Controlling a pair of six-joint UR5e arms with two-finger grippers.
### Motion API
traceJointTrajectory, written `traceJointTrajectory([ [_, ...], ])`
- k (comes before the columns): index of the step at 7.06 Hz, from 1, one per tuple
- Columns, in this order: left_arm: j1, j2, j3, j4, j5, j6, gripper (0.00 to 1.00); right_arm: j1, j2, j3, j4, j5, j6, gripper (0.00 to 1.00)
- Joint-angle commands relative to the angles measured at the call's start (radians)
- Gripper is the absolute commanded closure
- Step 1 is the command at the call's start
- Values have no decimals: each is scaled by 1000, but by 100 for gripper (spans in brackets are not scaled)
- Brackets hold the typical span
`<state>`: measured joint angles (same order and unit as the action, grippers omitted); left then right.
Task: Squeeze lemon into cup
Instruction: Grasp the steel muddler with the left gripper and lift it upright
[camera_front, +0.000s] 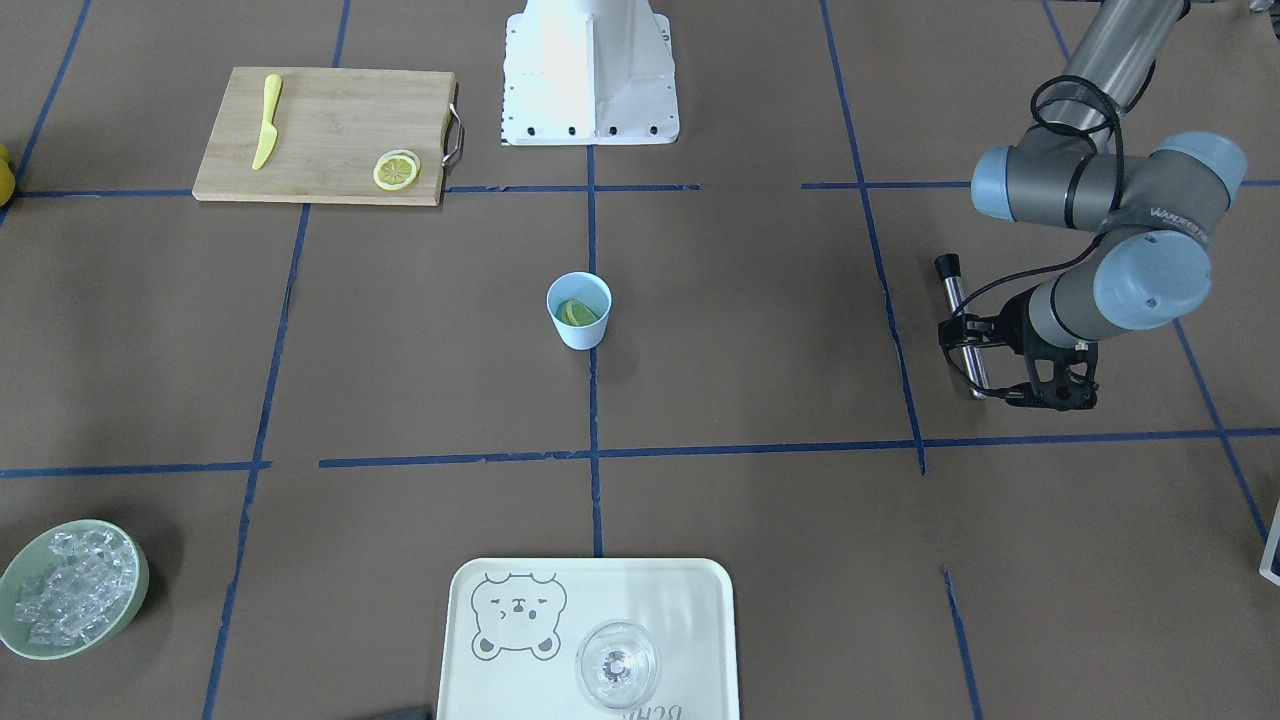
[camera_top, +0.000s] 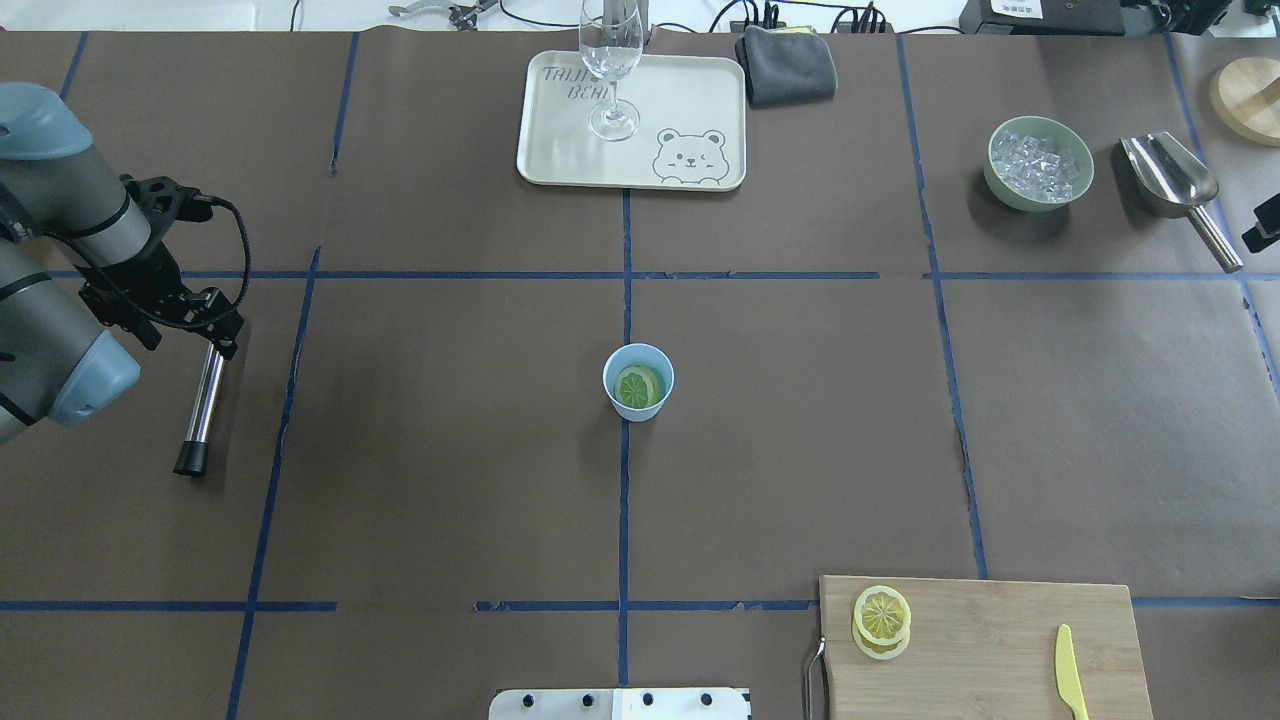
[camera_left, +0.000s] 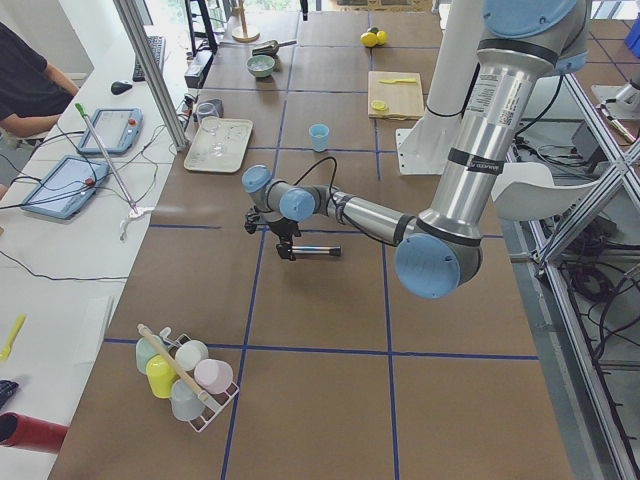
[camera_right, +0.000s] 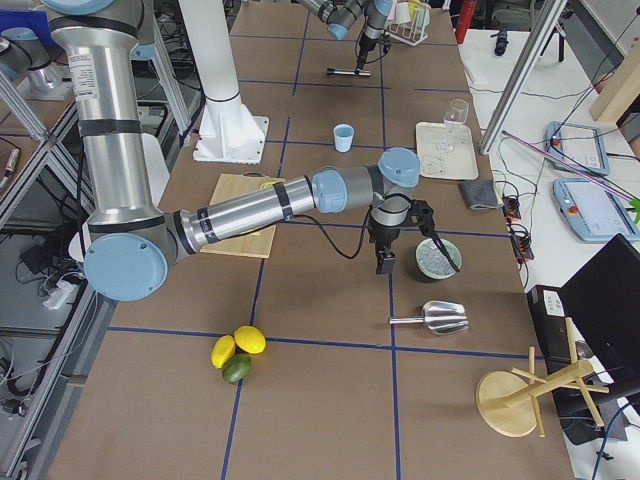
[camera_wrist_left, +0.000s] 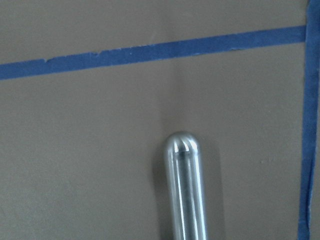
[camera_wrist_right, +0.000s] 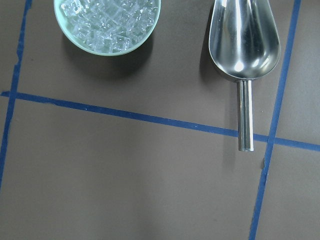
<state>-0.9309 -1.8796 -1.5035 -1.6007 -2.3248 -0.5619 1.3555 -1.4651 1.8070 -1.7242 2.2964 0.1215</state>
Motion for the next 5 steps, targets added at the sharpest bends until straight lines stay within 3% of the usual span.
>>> traceJointTrajectory([
  [1, 14, -7, 5, -4, 1, -30, 0, 2, 0, 0, 0, 0, 0, 0],
  [5, 14, 8, 25, -27, 1, -27, 0, 2, 0, 3, 0, 0, 0, 0],
])
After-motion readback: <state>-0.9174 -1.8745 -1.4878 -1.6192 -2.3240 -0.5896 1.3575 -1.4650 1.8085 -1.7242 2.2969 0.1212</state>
